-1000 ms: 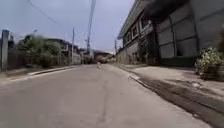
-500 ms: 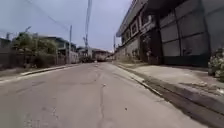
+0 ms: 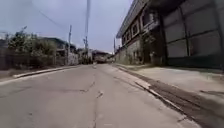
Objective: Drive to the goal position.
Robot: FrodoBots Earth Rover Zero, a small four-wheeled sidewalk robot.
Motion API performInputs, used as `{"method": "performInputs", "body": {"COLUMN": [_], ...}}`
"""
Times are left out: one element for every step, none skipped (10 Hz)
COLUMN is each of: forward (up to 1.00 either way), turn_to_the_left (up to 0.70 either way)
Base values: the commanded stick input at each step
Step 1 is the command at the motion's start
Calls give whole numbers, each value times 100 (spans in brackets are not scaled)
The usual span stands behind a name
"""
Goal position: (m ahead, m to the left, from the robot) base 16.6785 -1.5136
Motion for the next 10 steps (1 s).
{"method": "performInputs", "body": {"forward": [100,100,100,100,100,100,100,100,100,100], "turn_to_the_left": [0,0,0,0,0,0,0,0,0,0]}}
